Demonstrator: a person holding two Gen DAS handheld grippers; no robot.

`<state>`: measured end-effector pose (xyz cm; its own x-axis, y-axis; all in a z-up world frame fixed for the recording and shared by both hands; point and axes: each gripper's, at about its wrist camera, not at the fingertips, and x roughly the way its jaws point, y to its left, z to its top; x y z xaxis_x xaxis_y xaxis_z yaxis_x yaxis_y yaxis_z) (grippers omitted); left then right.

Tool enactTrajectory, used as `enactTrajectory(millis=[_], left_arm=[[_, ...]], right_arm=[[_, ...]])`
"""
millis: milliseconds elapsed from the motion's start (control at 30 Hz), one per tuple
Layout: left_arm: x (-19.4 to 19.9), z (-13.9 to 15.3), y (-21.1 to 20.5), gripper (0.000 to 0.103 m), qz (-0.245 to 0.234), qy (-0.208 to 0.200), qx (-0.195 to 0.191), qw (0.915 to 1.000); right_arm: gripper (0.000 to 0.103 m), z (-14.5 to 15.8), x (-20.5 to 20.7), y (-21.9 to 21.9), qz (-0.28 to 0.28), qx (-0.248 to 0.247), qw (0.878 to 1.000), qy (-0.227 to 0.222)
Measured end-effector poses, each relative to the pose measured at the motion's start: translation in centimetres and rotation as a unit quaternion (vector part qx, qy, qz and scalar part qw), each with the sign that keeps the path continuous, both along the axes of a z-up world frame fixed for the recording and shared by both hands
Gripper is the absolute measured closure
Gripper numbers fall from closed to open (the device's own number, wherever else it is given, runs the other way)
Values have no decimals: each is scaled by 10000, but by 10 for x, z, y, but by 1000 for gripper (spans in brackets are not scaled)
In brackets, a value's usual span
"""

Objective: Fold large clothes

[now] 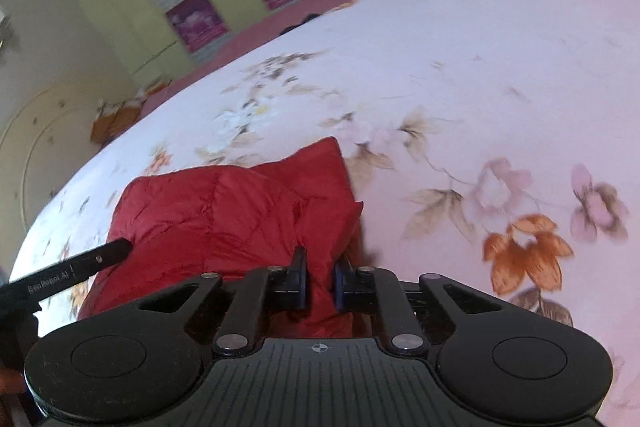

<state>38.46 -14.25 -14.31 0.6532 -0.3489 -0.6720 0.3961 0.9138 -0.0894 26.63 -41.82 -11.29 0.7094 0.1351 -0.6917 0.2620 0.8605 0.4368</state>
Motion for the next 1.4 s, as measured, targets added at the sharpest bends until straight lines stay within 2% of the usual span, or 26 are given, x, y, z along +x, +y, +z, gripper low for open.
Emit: enactTrajectory(millis=[100,133,267,367,400,433,467,500,533,667,700,733,800,967,1100,1167,1233,1400], left_arm=[[2,-15,-10,51,-155,-53,320,9994],[2,-19,-12,51,-180,-92,394,9990],[1,-22,-10,51,-188,-73,430,9989],[0,-16,-5,51,-160,-46,382,9991],[1,-13,-3,51,-129,-24,358,9993],[1,-9,-1,51,-81,-2,312,9995],[1,-5,2,51,-26,6,254,9997],[0,-1,5,51,21,-2,202,9998],[-1,3,7,51,47,-17,149,9999],[8,5,4,44,164,-42,195,9997],[13,3,3,44,202,10,213,9996],[18,-1,2,42,231,101,179,9995],[23,-7,1,40,274,197,151,9993],[27,-18,-2,40,290,318,214,9988],[29,-21,-3,40,322,392,215,9985],[28,-21,-5,40,315,386,284,9984],[26,-17,-4,40,336,400,312,9981],[20,-5,3,40,428,478,161,9978]], right_arm=[[91,-19,6,1,10,22,9998,216],[91,-20,8,4,104,-129,9996,221],[91,-7,13,2,301,-291,9987,304],[90,16,8,-1,364,-496,9981,104],[86,24,7,-1,408,-601,9974,0],[72,32,7,0,433,-709,9965,-78],[63,38,8,1,425,-832,9955,-174],[48,46,9,2,437,-939,9941,-325],[47,52,12,4,485,-993,9930,-426],[47,54,38,16,856,-959,9902,-541],[50,50,45,23,986,-1003,9887,-523],[59,44,54,30,1140,-1050,9868,-463],[64,29,69,41,1353,-1075,9845,-288],[64,-14,86,54,1508,-1460,9776,151],[64,-31,88,54,1479,-1538,9768,188],[64,-29,87,54,1526,-1591,9752,210],[64,-26,88,49,1549,-1428,9773,226],[64,0,74,43,1458,-1172,9823,92]])
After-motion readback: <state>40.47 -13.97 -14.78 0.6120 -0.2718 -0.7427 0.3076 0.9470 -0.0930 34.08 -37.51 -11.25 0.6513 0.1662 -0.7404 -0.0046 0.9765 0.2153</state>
